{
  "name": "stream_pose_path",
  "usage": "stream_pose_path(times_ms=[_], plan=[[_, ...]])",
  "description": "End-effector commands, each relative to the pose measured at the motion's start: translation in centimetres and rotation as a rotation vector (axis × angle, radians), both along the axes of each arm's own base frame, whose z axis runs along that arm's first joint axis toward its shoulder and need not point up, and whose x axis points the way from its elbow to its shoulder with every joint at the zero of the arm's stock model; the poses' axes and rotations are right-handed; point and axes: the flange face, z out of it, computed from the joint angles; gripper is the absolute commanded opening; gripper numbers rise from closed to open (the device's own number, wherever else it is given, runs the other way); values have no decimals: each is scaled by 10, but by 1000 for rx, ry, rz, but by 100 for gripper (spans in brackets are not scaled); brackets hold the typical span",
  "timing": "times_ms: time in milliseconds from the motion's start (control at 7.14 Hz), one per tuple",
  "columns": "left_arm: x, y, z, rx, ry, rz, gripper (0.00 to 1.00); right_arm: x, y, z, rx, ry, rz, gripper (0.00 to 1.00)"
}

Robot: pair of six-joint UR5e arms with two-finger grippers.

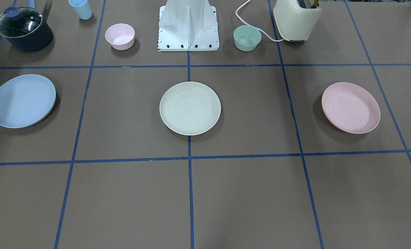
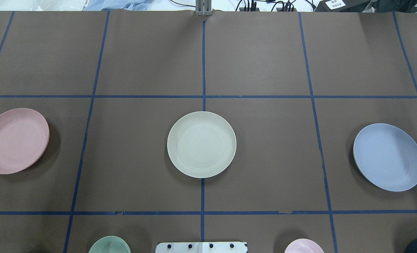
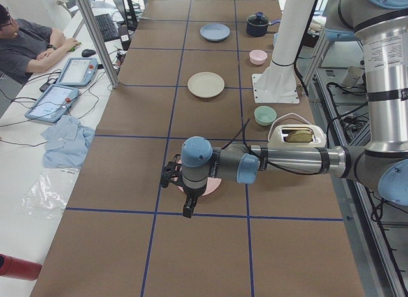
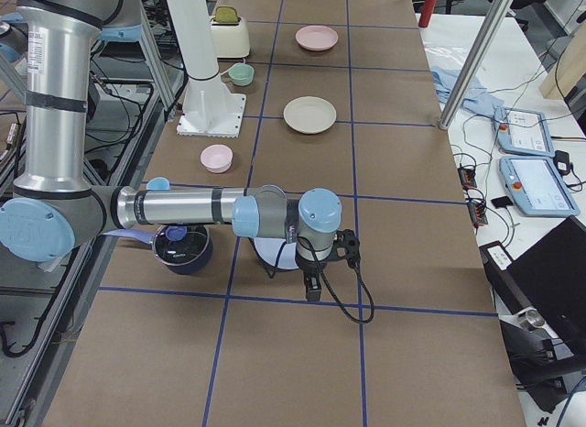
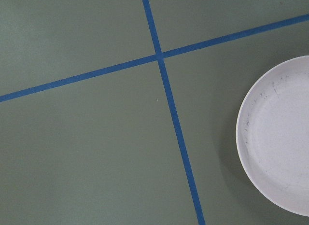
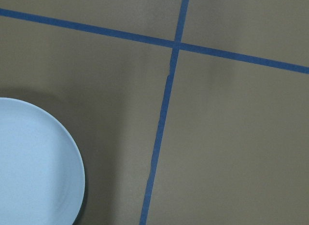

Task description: Stack three plates with pink and blue

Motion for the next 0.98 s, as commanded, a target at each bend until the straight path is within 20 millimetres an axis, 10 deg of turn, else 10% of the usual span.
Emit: stream_pose_path(times_ms=[0,841], plan=[[0,-2,-9,43,3,-1,100,0,-1,-2,2,0,1,100],[-2,-21,-64,346,-14,-26,100,0,-28,-73,152,-7,5,100]])
